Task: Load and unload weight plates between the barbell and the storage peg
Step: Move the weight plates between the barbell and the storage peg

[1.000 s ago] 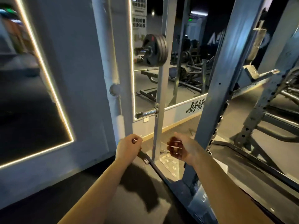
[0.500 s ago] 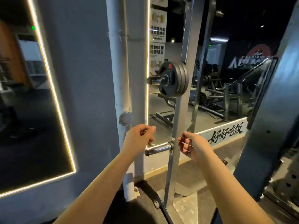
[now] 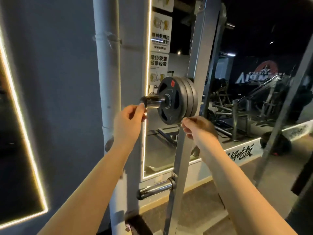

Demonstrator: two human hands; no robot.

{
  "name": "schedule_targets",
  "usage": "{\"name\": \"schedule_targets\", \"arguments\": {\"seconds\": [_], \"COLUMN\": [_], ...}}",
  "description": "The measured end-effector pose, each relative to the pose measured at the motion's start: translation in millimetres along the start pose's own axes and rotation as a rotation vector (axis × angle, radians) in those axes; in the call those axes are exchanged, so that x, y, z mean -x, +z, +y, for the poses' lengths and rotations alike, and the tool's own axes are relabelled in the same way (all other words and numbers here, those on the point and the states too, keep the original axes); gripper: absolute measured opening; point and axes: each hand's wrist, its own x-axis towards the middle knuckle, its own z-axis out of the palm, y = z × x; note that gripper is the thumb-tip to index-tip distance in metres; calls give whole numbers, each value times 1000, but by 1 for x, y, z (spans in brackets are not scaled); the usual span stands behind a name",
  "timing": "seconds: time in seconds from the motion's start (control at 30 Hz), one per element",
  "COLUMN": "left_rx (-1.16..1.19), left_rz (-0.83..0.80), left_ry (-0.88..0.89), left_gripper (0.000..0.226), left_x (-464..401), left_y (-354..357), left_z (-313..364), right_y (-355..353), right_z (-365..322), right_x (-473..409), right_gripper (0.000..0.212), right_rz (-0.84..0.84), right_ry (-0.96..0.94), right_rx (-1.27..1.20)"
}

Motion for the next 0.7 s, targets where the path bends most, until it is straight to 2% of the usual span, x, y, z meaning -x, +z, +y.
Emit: {"name": "schedule_targets", "arguments": {"seconds": [0.07,0.17,0.3,0.4,0.47,0.53,0.6,0.7], "left_rx": [38,165,262,297,316,293,262,302], "left_rz": [47,105,72,-51,-162,-335,-525,-726], "left_ry": [8,9,-6,-21,-46,-60,-90,-65], "left_gripper": [22,22,20,14,10,24,28,29], "left_x": [-30,-78,-141,-190,-213,-231,-240,-249], "left_y": [6,12,16,30,45,68,92,124], "left_z": [-14,-38,-71,-99,-119,-138,-147,-147], "right_y": [2,8,31,55,65,71,74,73], "right_z": [-6,-16,-42,-67,-81,-90,-91,-87], "right_x": [-16,-46,-105,-152,-177,-200,-212,-219], "right_gripper": [8,9,16,27,36,42,41,31], "right_rz": [73,148,277,253,232,182,56,9], "right_ry": [-167,-402,-557,-574,-542,-451,-307,-310], "right_rx": [151,243,460,658,890,1066,1068,995]}}
